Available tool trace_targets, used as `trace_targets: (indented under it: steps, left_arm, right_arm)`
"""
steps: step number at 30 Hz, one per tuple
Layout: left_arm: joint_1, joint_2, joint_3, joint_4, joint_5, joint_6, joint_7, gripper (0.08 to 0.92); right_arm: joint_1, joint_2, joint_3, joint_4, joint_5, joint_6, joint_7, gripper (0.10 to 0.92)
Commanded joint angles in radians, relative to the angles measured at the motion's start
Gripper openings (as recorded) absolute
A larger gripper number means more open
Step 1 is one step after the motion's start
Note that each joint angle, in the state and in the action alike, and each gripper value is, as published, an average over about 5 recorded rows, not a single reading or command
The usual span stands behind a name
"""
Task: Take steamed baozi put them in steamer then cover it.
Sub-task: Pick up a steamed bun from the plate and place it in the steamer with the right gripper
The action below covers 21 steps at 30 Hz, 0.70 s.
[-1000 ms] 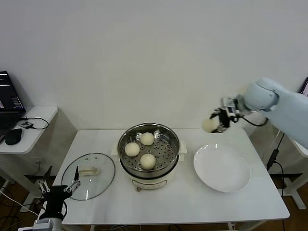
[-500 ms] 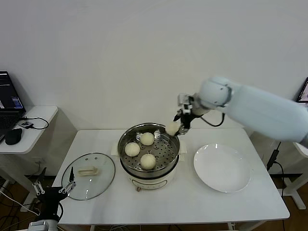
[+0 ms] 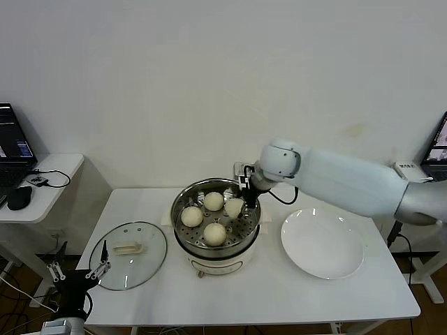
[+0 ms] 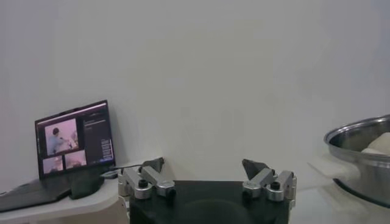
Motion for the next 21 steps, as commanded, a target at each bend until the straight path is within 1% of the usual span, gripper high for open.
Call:
trace_targets:
  steps: [1,12,14,18,21]
  left_arm:
    - [-0.001,-0.001,-0.001,0.002,-0.001,0.0,0.0,0.823]
    - [-0.002,-0.003,0.001,0.0,-0.002,-0.001,-0.001,0.823]
    - [-0.001,-0.003,0.0,-0.001,-0.002,-0.001,-0.002,0.823]
    - [0.0,0.0,-0.005,-0.003,-0.005,-0.001,-0.001,0.823]
    - [0.0,0.002,-0.008,-0.004,-0.008,0.0,-0.001,0.823]
  right_arm:
    - [-0.039,0.03,-0.008,-0.019,-0.053,-0.015,0.015,0.636]
    - [-0.045,0.01,0.01,-0.006,-0.08,-0.014,0.022,0.65]
    - [-0.043,0.0,0.021,0.006,-0.077,-0.015,0.024,0.685]
    - [-0.023,-0.042,0.063,0.045,-0.044,-0.02,0.042,0.783]
    - [-0.007,-0.092,0.099,0.096,0.033,-0.023,0.117,0.816]
